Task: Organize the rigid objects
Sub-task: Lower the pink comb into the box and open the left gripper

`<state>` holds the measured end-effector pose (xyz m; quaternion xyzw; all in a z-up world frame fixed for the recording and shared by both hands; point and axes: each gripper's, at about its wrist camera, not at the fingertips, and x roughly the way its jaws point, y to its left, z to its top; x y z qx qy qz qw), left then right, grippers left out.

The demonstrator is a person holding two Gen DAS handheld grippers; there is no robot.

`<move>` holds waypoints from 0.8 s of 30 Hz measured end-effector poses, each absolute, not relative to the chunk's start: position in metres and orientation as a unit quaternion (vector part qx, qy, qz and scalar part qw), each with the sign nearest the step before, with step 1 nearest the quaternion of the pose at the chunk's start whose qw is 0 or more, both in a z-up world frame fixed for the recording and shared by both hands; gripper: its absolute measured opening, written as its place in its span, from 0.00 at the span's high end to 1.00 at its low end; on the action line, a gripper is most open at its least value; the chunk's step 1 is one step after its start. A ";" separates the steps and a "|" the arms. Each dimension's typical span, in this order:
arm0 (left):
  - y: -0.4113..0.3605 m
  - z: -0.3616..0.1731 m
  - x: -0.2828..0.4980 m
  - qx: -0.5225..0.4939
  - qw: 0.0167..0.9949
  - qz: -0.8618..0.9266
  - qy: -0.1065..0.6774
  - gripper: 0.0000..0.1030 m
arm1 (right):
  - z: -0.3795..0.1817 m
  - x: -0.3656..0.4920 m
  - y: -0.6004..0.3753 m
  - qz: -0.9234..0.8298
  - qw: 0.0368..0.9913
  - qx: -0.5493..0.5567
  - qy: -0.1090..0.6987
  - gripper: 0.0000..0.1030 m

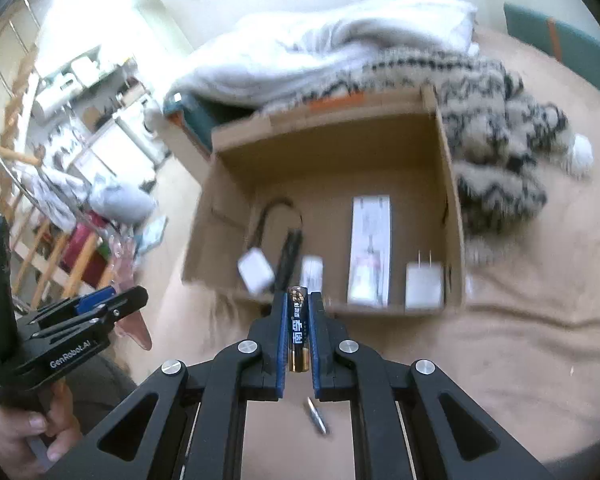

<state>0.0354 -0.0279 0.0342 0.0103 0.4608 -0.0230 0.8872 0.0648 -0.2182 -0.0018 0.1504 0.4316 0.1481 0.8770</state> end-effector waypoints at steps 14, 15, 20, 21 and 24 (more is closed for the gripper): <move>-0.053 0.034 0.110 0.031 0.898 -0.050 0.436 0.70 | -0.002 0.132 -0.229 0.144 0.876 0.164 0.430 0.90; -0.056 0.027 0.115 0.031 0.896 -0.051 0.439 0.70 | -0.006 0.133 -0.230 0.141 0.874 0.167 0.434 0.90; -0.064 -0.003 0.132 0.031 0.888 -0.055 0.455 0.70 | -0.043 0.138 -0.233 0.133 0.845 0.195 0.479 0.90; -0.064 -0.010 0.135 0.030 0.886 -0.055 0.460 0.70 | -0.047 0.140 -0.233 0.128 0.843 0.190 0.487 0.90; -0.064 -0.030 0.142 0.027 0.877 -0.050 0.477 0.70 | -0.056 0.142 -0.231 0.117 0.839 0.182 0.500 0.90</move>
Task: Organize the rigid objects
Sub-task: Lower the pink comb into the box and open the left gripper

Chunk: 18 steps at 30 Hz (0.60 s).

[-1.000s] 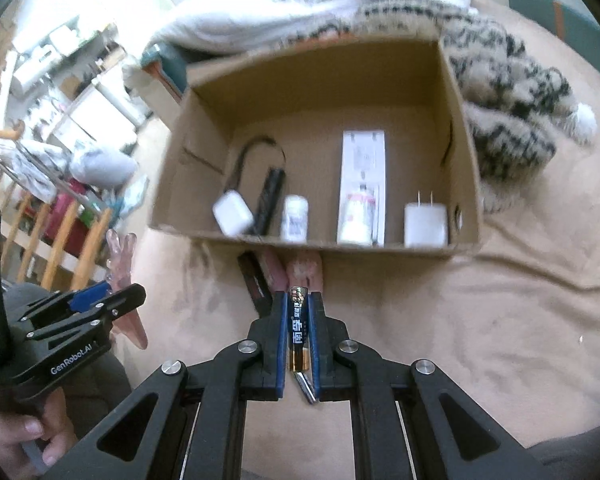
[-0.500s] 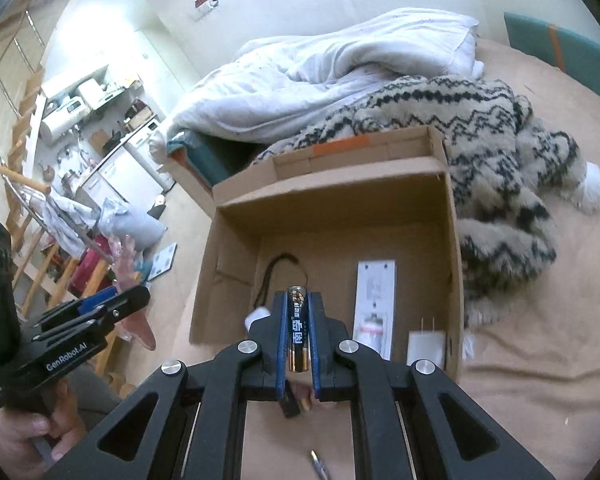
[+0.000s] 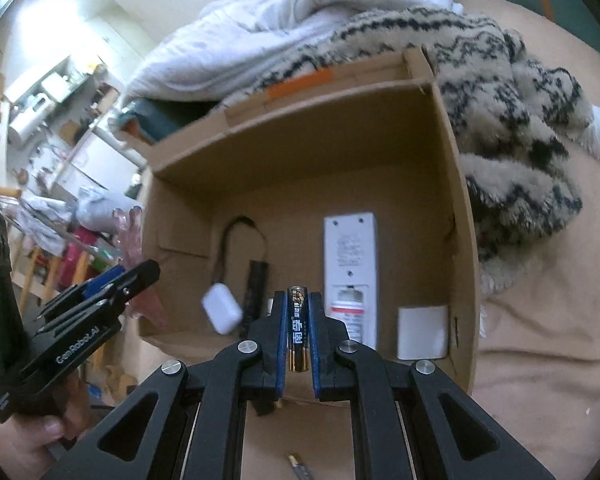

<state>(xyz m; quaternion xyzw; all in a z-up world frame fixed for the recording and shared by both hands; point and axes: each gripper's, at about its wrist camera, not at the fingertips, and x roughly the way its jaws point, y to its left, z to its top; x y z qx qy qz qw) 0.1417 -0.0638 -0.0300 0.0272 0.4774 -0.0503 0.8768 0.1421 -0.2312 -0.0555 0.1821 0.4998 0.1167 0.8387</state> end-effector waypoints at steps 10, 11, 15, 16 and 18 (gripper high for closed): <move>-0.059 -0.060 0.147 0.012 0.861 -0.038 0.507 0.70 | -0.072 0.151 -0.232 0.090 0.831 0.177 0.519 0.90; -0.058 -0.062 0.147 0.011 0.860 -0.037 0.509 0.70 | -0.073 0.152 -0.232 0.088 0.830 0.178 0.521 0.90; -0.059 -0.065 0.146 0.015 0.860 -0.035 0.509 0.70 | -0.075 0.154 -0.234 0.082 0.829 0.176 0.525 0.90; -0.060 -0.065 0.146 0.016 0.861 -0.035 0.507 0.70 | -0.075 0.154 -0.234 0.081 0.829 0.174 0.525 0.90; -0.061 -0.066 0.146 0.021 0.862 -0.034 0.506 0.70 | -0.075 0.155 -0.232 0.080 0.831 0.166 0.525 0.89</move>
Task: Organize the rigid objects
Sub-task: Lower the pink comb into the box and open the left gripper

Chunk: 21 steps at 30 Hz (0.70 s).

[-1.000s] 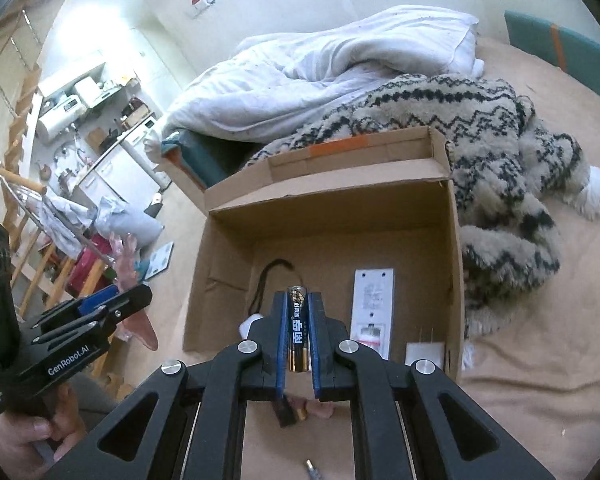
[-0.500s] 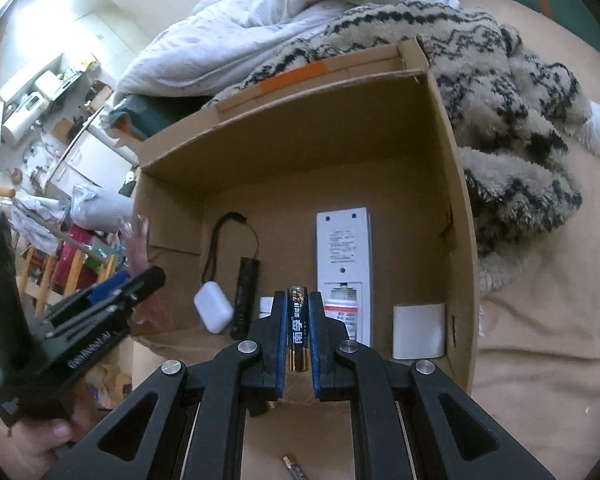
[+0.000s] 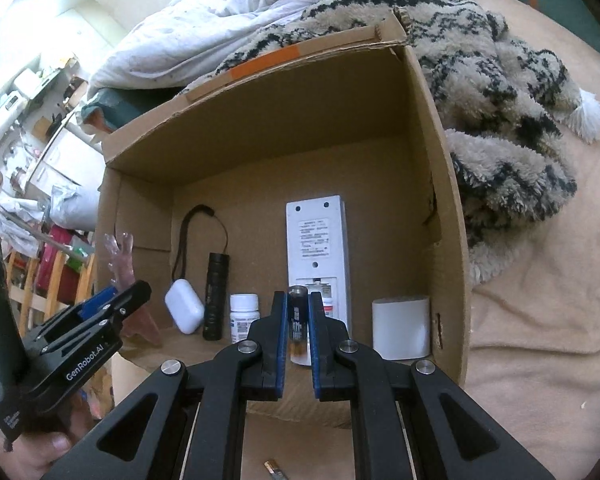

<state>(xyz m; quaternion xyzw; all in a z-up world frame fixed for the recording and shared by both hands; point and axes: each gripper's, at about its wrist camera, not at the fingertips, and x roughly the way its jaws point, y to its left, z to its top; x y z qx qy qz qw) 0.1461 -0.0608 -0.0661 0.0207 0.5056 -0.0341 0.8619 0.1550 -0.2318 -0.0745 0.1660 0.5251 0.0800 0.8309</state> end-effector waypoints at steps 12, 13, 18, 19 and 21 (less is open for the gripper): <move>-0.062 -0.068 0.146 0.030 0.864 -0.037 0.501 0.65 | -0.072 0.153 -0.233 0.083 0.833 0.168 0.521 0.89; -0.062 -0.068 0.145 0.031 0.864 -0.036 0.501 0.58 | -0.071 0.153 -0.233 0.082 0.834 0.167 0.519 0.89; -0.066 -0.064 0.141 0.032 0.868 -0.046 0.494 0.47 | -0.065 0.150 -0.239 0.081 0.840 0.177 0.507 0.69; -0.068 -0.063 0.140 0.036 0.869 -0.047 0.491 0.43 | -0.063 0.149 -0.239 0.081 0.841 0.180 0.504 0.61; -0.071 -0.062 0.138 0.047 0.872 -0.045 0.485 0.40 | -0.060 0.148 -0.241 0.080 0.845 0.186 0.495 0.28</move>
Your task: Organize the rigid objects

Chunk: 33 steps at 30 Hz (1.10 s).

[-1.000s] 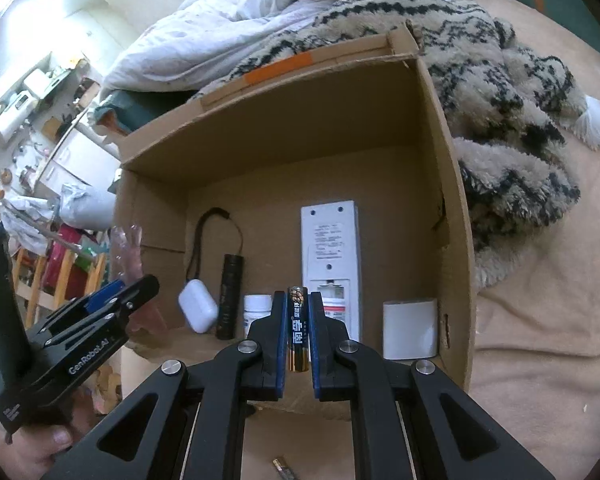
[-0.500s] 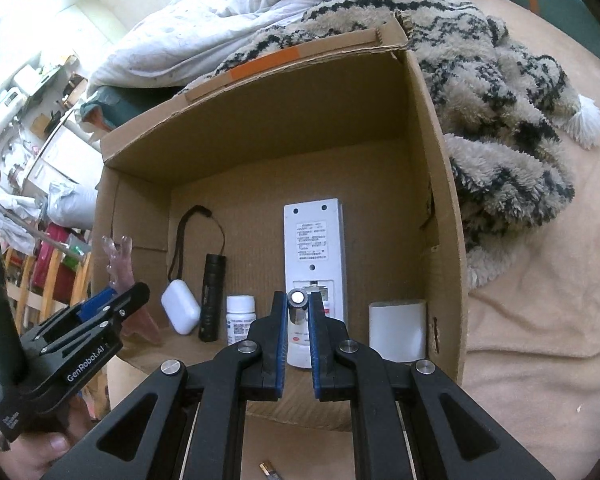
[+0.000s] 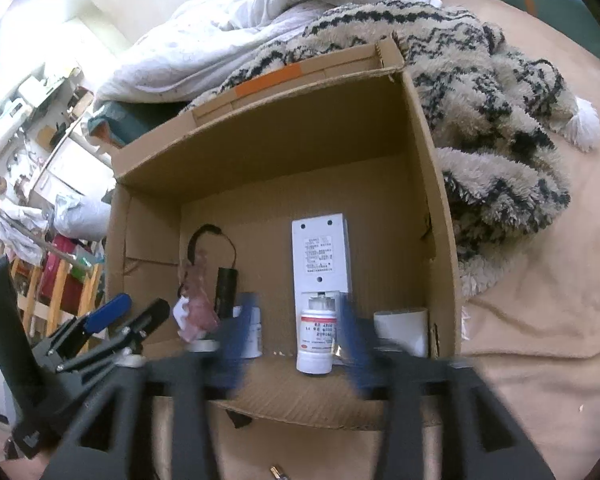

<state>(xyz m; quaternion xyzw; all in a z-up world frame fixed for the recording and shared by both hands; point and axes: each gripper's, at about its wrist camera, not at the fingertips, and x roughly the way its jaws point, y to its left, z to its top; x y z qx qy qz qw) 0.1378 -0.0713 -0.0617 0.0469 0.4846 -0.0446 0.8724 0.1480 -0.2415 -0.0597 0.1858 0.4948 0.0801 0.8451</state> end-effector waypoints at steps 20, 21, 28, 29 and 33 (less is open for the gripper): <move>-0.059 -0.020 0.106 0.065 0.906 -0.034 0.416 0.39 | -0.048 0.122 -0.245 0.076 0.849 0.184 0.490 0.28; -0.058 -0.020 0.105 0.061 0.905 -0.034 0.419 0.39 | -0.046 0.119 -0.244 0.076 0.850 0.183 0.488 0.28; -0.040 -0.026 0.092 0.043 0.893 -0.009 0.447 0.39 | -0.044 0.102 -0.243 0.087 0.846 0.188 0.492 0.28; -0.037 -0.026 0.091 0.036 0.892 -0.004 0.450 0.39 | -0.044 0.099 -0.242 0.090 0.844 0.191 0.492 0.28; -0.016 -0.030 0.085 -0.013 0.879 0.013 0.476 0.39 | -0.045 0.091 -0.235 0.096 0.843 0.185 0.496 0.28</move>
